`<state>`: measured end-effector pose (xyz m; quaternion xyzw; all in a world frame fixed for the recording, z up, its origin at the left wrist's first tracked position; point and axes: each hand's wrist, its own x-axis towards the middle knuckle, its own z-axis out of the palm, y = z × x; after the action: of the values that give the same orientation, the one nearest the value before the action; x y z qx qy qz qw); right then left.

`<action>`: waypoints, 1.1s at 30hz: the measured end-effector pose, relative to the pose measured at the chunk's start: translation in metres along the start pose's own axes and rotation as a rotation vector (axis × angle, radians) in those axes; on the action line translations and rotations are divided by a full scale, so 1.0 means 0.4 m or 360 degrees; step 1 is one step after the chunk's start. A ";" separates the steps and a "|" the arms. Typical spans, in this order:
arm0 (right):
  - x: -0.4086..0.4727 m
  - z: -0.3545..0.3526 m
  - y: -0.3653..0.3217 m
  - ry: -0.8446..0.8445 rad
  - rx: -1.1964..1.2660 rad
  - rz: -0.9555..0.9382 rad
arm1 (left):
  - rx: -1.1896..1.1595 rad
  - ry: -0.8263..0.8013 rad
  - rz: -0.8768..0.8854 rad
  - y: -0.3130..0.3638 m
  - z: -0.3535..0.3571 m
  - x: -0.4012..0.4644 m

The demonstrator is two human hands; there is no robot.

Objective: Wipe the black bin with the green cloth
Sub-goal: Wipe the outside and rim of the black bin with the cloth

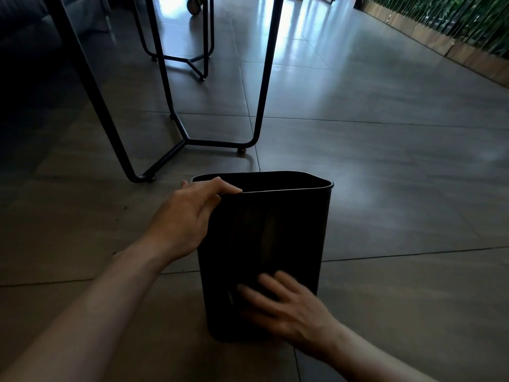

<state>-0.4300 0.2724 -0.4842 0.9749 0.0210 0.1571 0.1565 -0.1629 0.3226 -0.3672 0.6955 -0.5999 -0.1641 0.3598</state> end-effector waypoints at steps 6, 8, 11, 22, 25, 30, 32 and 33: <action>0.125 -0.116 0.206 0.0661 0.0108 0.1097 | 0.0001 -0.0005 -0.0054 -0.005 -0.001 0.003; 0.130 -0.113 0.209 0.0686 0.0091 0.1236 | -0.0007 0.0012 -0.0058 -0.005 -0.002 0.002; 0.062 -0.052 0.108 0.0503 0.0035 0.0920 | 0.0001 0.0024 -0.0079 -0.013 -0.001 0.003; 0.023 -0.144 0.308 0.0772 0.0282 0.1640 | 0.0004 0.0000 -0.0090 0.007 0.002 -0.003; 0.060 -0.147 0.307 0.0902 0.0370 0.1630 | -0.0019 0.0006 -0.0081 0.020 0.004 -0.005; 0.020 -0.065 0.117 0.0649 0.0355 0.1472 | -0.0013 0.0003 -0.0105 0.010 0.000 0.001; -0.017 -0.040 0.046 0.0522 0.0329 0.1477 | -0.0007 0.0011 -0.0117 0.007 0.000 0.003; -0.040 -0.031 0.019 0.0468 0.0334 0.1488 | 0.0003 0.0020 -0.0121 0.008 0.000 0.003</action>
<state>-0.4491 0.2674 -0.4753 0.8580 -0.3807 0.3431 -0.0343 -0.1651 0.3215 -0.3648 0.7192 -0.5709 -0.1727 0.3564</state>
